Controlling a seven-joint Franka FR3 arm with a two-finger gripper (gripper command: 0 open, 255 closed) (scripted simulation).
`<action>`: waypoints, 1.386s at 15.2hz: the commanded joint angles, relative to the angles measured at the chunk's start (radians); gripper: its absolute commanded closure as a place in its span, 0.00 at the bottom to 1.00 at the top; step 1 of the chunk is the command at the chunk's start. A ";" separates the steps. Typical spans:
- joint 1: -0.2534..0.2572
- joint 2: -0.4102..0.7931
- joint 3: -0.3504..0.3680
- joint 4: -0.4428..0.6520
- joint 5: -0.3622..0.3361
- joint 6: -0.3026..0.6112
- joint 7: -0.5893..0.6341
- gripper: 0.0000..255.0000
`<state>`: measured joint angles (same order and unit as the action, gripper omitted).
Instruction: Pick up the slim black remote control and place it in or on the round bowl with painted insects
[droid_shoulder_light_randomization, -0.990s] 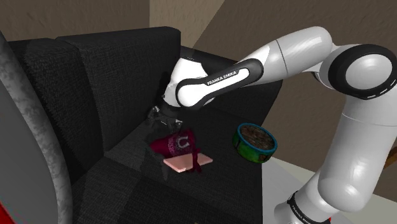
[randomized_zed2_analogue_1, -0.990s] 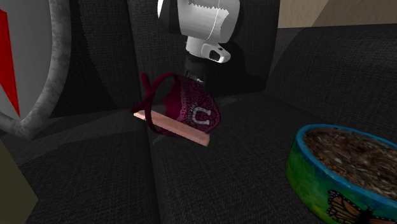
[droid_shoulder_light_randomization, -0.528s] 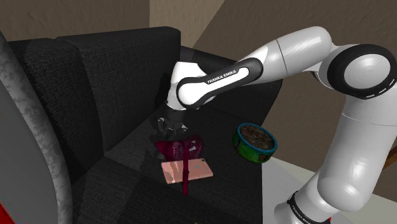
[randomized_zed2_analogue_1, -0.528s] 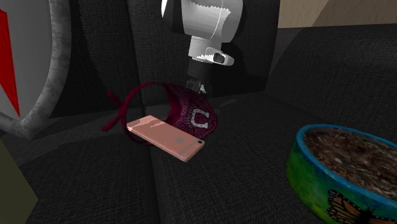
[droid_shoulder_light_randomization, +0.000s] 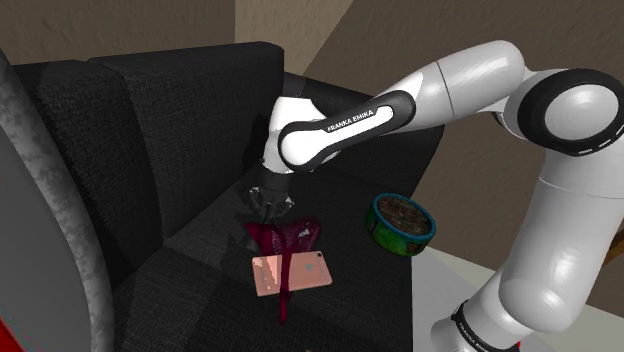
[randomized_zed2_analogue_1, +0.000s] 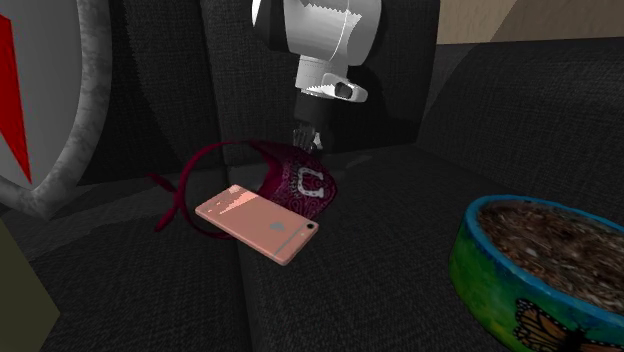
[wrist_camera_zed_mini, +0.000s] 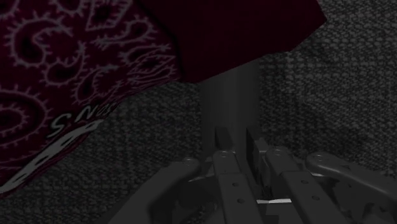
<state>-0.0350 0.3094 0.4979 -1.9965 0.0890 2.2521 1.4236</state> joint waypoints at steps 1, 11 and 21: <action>0.000 -0.008 0.008 -0.020 0.013 -0.005 -0.004 1.00; -0.015 -0.084 0.020 0.030 0.045 -0.124 -0.006 1.00; -0.025 -0.142 0.026 0.101 0.066 -0.247 -0.002 1.00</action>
<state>-0.0597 0.1782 0.5219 -1.9000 0.1507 2.0193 1.4201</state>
